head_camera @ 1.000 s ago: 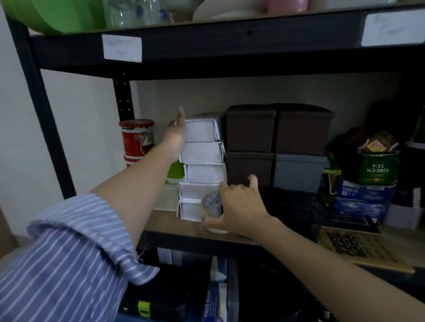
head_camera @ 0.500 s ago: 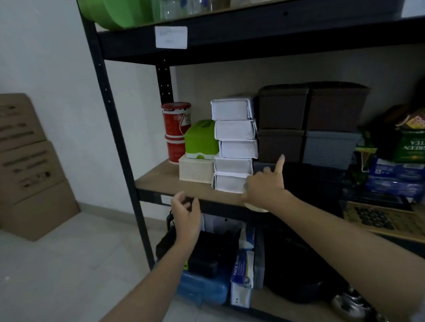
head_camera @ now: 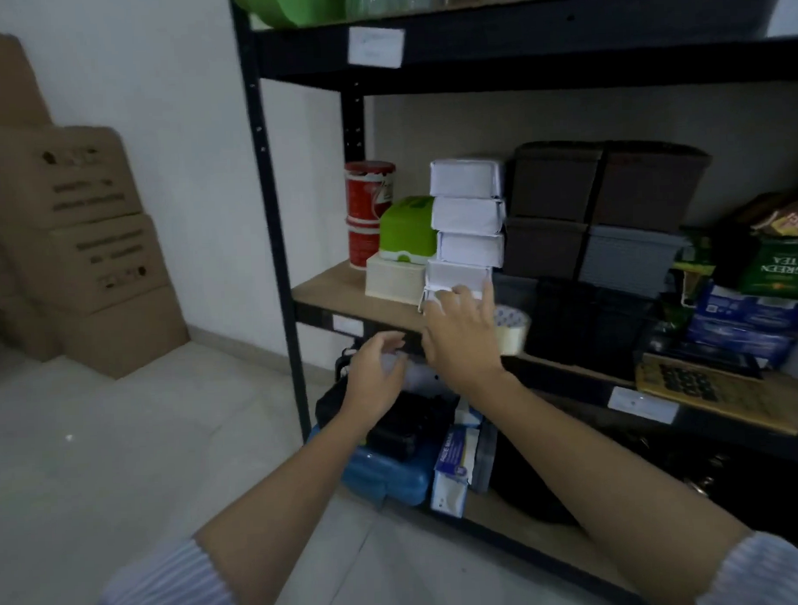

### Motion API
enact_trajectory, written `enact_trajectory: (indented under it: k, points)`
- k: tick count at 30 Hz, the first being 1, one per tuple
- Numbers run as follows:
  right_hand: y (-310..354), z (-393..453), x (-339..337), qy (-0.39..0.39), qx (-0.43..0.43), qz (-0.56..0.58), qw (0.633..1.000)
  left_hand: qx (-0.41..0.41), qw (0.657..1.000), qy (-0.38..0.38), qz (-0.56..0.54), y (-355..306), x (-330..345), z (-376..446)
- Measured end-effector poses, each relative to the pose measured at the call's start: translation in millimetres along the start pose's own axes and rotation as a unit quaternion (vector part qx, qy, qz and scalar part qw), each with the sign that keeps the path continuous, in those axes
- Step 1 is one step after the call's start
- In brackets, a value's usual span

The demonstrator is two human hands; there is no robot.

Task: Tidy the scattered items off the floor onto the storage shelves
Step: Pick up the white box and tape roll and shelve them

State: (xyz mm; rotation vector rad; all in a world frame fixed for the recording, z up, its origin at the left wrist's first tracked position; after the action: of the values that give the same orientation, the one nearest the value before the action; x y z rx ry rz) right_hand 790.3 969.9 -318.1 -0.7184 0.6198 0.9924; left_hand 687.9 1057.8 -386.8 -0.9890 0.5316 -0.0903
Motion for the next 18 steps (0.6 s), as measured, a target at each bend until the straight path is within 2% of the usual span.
enact_trajectory:
  k: [3, 7, 11, 18]
  points:
    - [63.2, -16.3, -5.5, -0.049, -0.048, 0.137, 0.988, 0.029, 0.997, -0.034, 0.062, 5.0, -49.5, -29.5]
    - [150.2, -38.7, 2.7, -0.011, -0.069, 0.301, 0.951, -0.005, 0.982, -0.112, 0.152, 40.1, -131.2, -82.5]
    - [247.1, -61.8, 20.0, 0.08, -0.121, 0.396, 0.907, -0.12, 0.949, -0.189, 0.222, 93.4, -215.2, -170.1]
    - [438.0, -149.0, 1.0, 0.189, -0.319, 0.505, 0.78, -0.339, 0.857, -0.297, 0.25, 146.0, -326.1, -371.5]
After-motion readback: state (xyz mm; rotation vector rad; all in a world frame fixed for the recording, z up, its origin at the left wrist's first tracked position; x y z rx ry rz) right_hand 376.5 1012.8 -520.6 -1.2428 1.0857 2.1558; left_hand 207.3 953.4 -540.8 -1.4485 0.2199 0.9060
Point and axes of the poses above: each hand's wrist, its own z-axis towards the middle knuckle, its own x-axis out of the palm, y = z × x, the point moved 3 cm from there along z, towards the middle knuckle, and after that the axes turned 6 degrees about -x, right-handed, at the moved point
